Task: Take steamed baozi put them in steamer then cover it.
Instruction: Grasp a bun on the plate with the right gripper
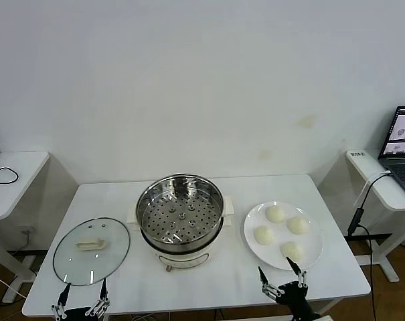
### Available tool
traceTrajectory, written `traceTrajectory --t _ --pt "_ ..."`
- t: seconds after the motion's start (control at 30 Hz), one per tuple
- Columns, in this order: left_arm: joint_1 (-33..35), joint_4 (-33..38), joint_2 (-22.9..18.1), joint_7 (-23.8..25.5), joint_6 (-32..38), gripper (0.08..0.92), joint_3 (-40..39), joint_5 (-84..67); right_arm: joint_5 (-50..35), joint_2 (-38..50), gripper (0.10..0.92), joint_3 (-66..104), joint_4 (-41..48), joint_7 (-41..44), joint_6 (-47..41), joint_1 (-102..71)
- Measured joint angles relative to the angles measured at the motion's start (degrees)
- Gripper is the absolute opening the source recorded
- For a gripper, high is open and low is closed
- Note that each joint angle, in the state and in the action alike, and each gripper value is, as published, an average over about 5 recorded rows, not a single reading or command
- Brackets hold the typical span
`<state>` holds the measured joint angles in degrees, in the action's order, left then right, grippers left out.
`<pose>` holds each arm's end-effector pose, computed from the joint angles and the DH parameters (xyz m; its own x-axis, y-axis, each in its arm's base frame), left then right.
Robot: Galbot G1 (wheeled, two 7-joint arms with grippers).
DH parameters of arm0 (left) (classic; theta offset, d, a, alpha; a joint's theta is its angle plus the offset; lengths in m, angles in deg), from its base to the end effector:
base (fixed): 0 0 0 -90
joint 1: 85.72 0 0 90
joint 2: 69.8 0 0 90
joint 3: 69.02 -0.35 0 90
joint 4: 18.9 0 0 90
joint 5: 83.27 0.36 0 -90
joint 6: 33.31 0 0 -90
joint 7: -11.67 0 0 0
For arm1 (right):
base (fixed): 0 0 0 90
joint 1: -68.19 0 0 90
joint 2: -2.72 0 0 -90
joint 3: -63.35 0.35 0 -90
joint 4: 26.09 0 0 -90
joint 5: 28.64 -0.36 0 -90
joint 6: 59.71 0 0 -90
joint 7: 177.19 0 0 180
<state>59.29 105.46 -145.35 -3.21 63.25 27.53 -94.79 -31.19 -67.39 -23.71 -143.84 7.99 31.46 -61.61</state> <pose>0.0598 0.0695 -0.3186 -0.9558 -0.2003 0.2151 -0.1805 0.9776 0.1083 0.1382 -0.0774 -0.3312 -0.9533 -0.2070 0.2202 -0.2574 0.9377 -0.2332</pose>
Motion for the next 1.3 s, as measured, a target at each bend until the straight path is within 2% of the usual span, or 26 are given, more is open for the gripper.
traceTrajectory --t 0.3,0.63,1.0,1.3 --pt "-1.5 0.3 0.4 0.3 -0.2 0.823 1.1 3.2 12.7 7.4 0.823 4.0 2.7 2.7 -3.3 7.1" --pt "-2.9 0.7 -0.3 1.5 0.0 0.823 1.2 7.8 23.1 20.5 0.823 -0.4 9.8 11.5 -7.3 23.4" --pt "-3.5 0.7 -1.1 1.2 0.5 0.823 1.1 11.7 23.4 32.1 0.823 -23.8 22.5 26.7 -9.4 54.0" --pt "-3.6 0.4 -1.2 1.3 0.9 0.823 0.8 13.2 18.1 34.1 0.823 -48.0 32.9 40.3 -9.5 78.2"
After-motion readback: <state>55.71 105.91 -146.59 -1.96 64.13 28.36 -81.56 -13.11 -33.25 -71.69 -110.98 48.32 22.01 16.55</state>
